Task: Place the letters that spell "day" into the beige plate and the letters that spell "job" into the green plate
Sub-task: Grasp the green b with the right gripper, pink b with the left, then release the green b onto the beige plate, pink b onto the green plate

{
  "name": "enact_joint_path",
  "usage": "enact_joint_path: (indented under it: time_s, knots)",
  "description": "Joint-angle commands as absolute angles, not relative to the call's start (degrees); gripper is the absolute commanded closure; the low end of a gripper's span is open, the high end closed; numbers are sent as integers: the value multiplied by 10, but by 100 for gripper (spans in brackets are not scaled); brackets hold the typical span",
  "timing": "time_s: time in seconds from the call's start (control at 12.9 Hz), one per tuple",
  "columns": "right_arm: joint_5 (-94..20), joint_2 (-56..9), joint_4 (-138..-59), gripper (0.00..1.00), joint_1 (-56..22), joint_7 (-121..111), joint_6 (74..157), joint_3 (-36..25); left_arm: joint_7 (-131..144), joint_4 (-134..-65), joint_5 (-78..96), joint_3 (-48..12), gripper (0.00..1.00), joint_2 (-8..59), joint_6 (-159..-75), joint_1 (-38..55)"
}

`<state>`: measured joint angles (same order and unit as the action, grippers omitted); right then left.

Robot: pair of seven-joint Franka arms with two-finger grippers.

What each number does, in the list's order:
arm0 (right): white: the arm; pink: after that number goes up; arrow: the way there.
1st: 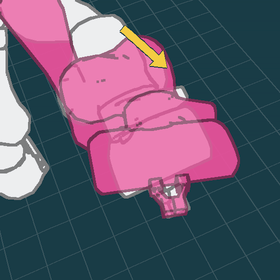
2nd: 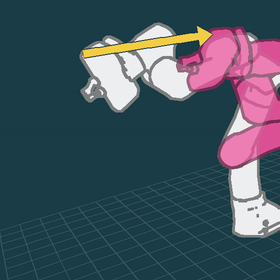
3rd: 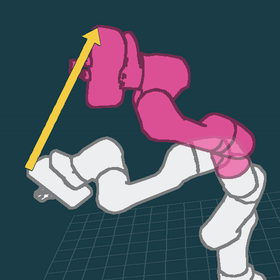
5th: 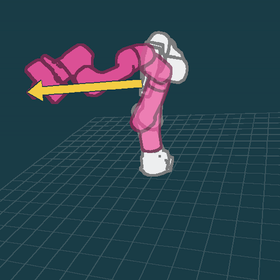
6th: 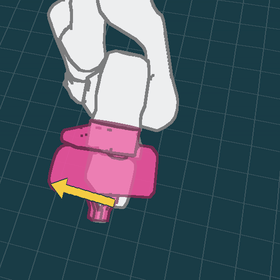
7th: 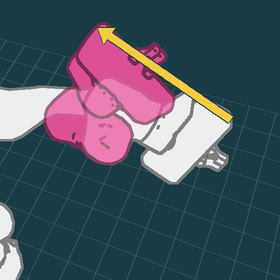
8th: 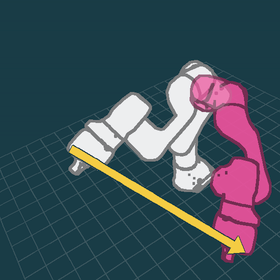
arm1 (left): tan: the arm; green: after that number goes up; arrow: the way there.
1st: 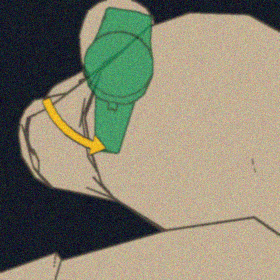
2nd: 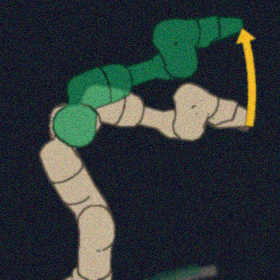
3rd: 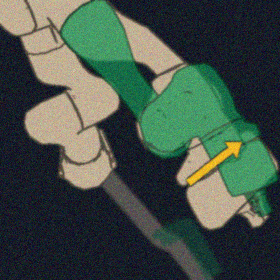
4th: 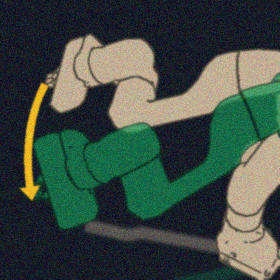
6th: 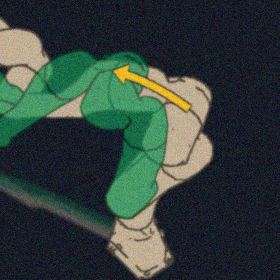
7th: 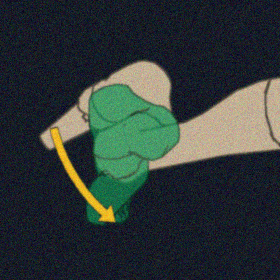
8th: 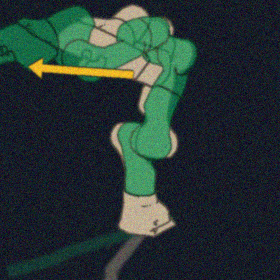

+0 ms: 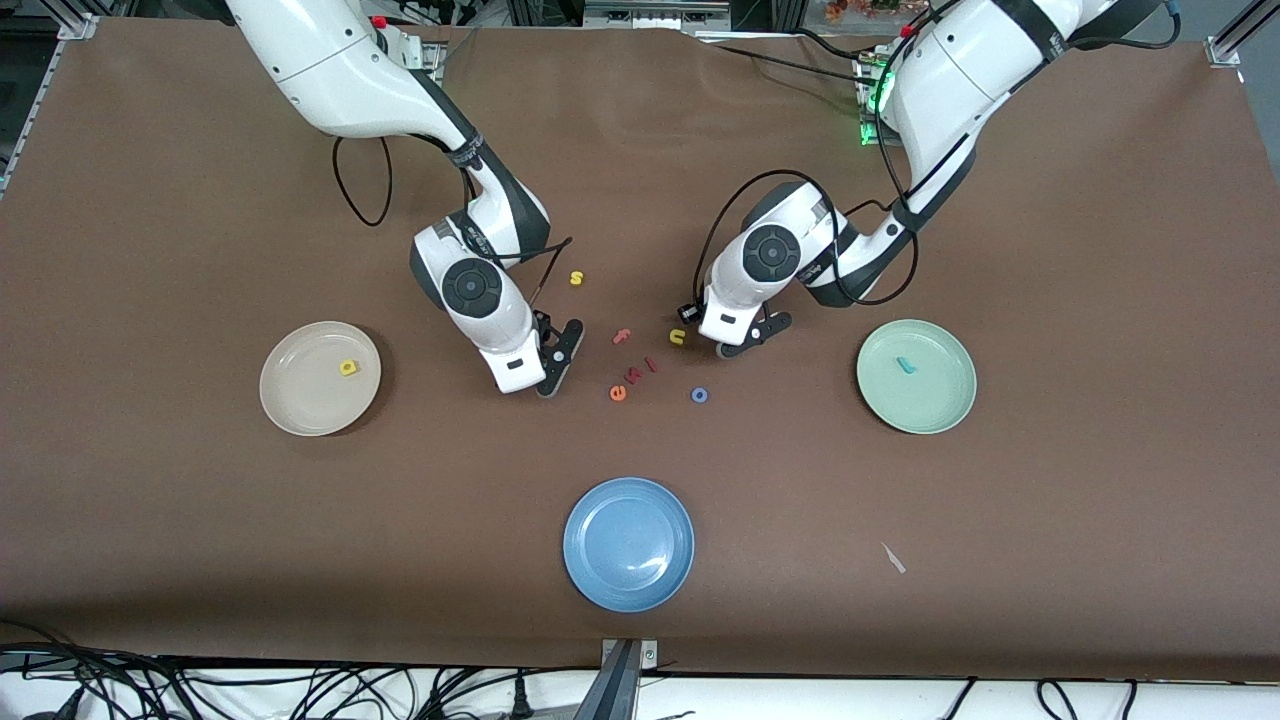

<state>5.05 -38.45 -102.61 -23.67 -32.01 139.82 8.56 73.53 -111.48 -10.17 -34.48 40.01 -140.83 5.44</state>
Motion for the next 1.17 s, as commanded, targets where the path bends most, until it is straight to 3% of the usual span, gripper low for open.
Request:
enact_joint_path:
  time_s: [0.0, 0.23, 0.39, 0.47, 0.54, 0.78, 0.85, 1.09]
  knots:
    - [56, -368, -1045, 62, -240, -321, 1406, 83, 755, -1108, -125, -340, 56, 408, -1417, 61]
    - [57, -368, -1045, 70, -241, -321, 1407, 83, 756, -1108, -124, -340, 57, 408, -1418, 62]
    - [57, -368, -1044, 74, -241, -321, 1406, 83, 756, -1109, -125, -340, 77, 408, -1417, 62]
    - [57, -368, -1044, 79, -241, -321, 1406, 83, 759, -1109, -124, -340, 93, 408, -1417, 62]
    - [56, -368, -1044, 79, -241, -320, 1406, 83, 770, -1109, -125, -340, 100, 406, -1417, 62]
    - [55, -360, -1038, 88, -240, -320, 1398, 83, 769, -1109, -127, -340, 100, 388, -1401, 59]
    - [49, -341, -1038, 95, -240, -311, 1371, 83, 768, -1107, -127, -341, 100, 378, -1376, 59]
    - [45, -278, -1038, 100, -234, -232, 1258, 65, 766, -1096, -127, -341, 100, 335, -1301, 53]
